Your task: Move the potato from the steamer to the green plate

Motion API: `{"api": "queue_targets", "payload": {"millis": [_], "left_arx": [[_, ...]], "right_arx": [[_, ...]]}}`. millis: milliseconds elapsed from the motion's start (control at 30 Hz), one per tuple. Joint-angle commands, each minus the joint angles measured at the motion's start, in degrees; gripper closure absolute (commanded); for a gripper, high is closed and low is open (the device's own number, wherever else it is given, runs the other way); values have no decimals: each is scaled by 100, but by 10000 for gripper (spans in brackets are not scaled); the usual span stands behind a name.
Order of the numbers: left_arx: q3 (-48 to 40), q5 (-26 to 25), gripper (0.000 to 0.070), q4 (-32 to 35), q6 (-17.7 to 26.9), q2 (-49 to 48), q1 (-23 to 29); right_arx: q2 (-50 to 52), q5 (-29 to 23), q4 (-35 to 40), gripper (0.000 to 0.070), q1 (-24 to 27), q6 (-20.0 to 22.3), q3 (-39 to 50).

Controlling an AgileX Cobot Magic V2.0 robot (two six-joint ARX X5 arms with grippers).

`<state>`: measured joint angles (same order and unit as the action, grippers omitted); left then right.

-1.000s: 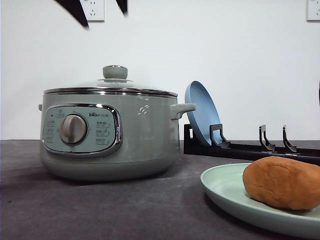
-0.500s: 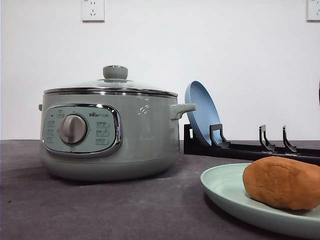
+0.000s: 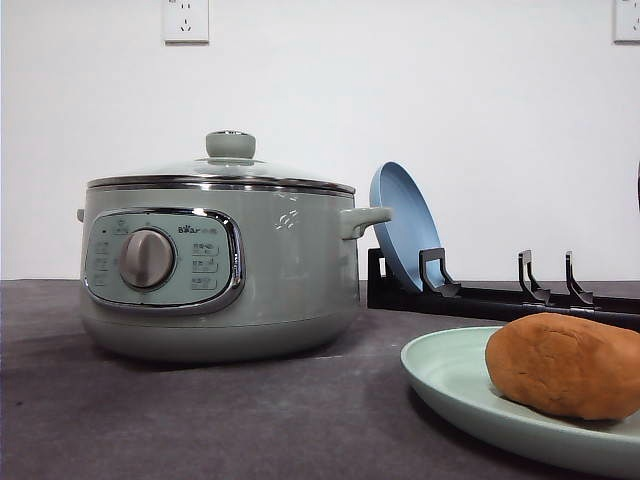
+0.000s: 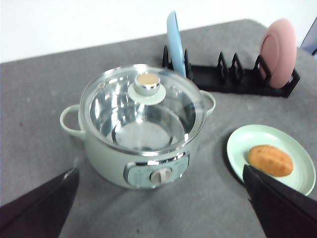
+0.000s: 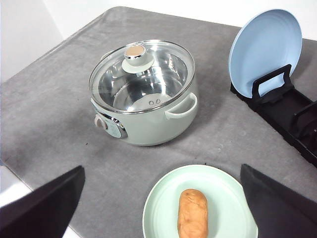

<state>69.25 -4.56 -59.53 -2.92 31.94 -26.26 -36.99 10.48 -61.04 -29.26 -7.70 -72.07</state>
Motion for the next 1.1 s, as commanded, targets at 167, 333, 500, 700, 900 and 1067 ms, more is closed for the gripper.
{"api": "queue_targets", "payload": {"millis": [167,333,500,700,900,1067], "left_arx": [[66,-15,3,76,-59,0,-15],[66,-15,696,9,-46,56,-17],[66,-13,695,46,-65,92,-15],[66,-13,695,48,-65,92,-15],[66,-13,695,48,-63,92,-15],[62,-13,695,56,-63,92,-12]], "right_arx": [[-26,3,54,66,-51,58,-109],[-31,-4,-33,678,-50,59,-109],[-33,-2,-8,683,-50,70,-109],[-31,-4,29,683,-50,70,-111],[-31,-2,149,683,-50,70,-111],[-31,-2,146,683,-50,70,-111]]}}
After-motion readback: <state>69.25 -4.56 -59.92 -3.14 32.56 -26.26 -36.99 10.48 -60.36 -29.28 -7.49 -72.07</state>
